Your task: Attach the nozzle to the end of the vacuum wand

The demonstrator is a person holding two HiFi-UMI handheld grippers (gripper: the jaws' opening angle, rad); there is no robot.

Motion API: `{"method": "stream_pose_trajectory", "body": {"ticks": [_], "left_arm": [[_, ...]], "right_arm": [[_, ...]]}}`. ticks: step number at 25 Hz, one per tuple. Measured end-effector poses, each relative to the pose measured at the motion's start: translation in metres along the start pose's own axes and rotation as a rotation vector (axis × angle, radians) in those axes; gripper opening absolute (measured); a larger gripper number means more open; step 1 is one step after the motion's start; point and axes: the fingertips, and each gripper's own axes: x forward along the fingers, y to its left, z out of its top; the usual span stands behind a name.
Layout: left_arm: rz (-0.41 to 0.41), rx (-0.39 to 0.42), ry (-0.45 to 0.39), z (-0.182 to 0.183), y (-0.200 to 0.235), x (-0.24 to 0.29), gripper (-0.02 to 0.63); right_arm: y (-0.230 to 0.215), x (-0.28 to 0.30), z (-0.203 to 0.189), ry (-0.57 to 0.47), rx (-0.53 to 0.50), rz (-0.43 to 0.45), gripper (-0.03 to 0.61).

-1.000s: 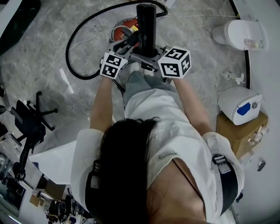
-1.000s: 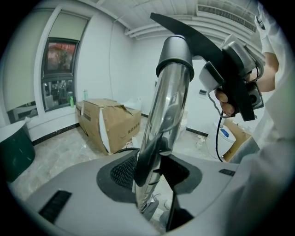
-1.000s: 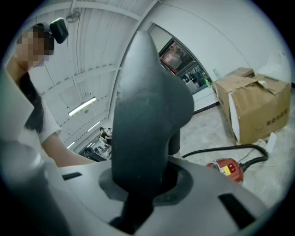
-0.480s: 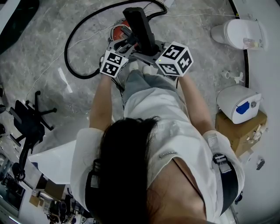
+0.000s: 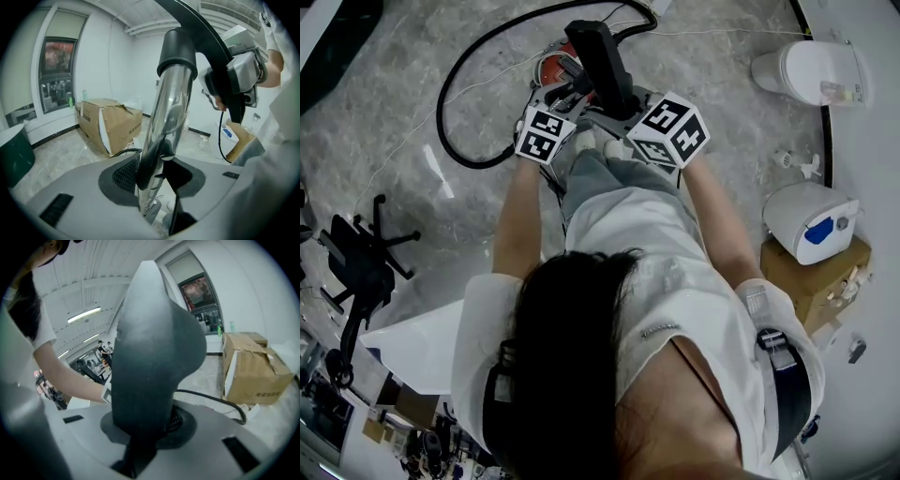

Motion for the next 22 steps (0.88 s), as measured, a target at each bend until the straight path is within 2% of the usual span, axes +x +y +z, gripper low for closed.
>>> {"method": "stream_pose_trajectory", "body": {"ticks": [5,8,13,17,22], "left_arm": [[0.014,-0.003,-0.001,0.002,0.003,0.005,0.158],[0.014,-0.003,0.007,0.000,0.002,0.007,0.156],[-0.001,0.005,0.007,0.001,0.002,0.007,0.156],[-0.018,0.011,0.006,0.001,0.001,0.009,0.156],[-0.022,0.008,0.033,0.000,0.003,0.009,0.156]], "right_arm": [[-0.003,0.006,0.007,-0.022,0.268,-0.109,0.078],[-0.003,0.007,0.007,-0.028,0.329,-0.129,0.078],[0.001,0.008,0.001,-0.014,0.190,-0.070,0.087],[-0.005,0.007,-0.011,0.026,0.023,-0.085,0.089],[-0.008,0.010,-0.014,0.051,-0.023,-0.078,0.092]]}}
